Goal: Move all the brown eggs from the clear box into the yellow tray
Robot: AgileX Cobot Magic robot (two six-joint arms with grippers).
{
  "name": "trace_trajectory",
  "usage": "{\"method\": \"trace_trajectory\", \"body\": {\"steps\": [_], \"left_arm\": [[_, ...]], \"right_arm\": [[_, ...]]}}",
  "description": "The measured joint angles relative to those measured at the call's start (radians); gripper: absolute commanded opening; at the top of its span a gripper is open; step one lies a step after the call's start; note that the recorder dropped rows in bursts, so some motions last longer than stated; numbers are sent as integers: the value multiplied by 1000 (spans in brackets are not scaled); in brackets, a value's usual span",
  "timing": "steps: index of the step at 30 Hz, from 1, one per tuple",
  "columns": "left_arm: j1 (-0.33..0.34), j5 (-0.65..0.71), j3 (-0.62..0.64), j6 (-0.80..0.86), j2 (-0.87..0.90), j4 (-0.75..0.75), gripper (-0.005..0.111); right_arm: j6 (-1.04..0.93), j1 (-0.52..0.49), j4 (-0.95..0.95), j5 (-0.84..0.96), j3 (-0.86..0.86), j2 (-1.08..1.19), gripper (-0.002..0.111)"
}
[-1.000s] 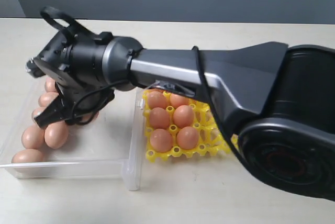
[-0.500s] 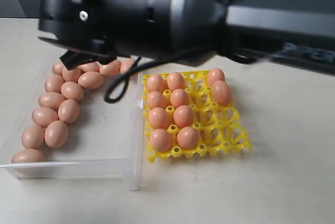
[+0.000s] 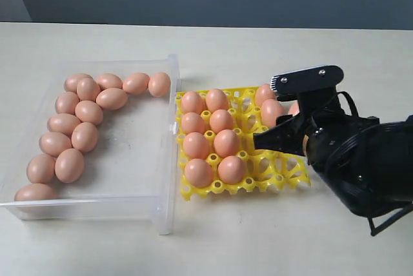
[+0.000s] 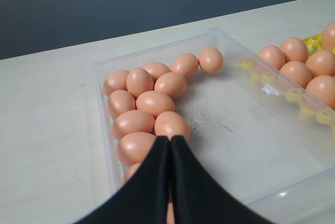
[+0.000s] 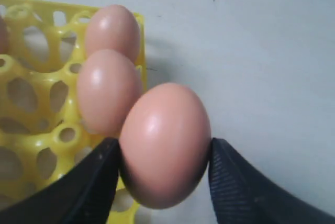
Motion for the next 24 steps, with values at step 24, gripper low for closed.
{"method": "trace_trajectory", "body": {"steps": [24], "left_arm": [[0,0,0,0,0,0,0]], "right_arm": [[-209,-113,-96,-320,-312,93,-1]]}}
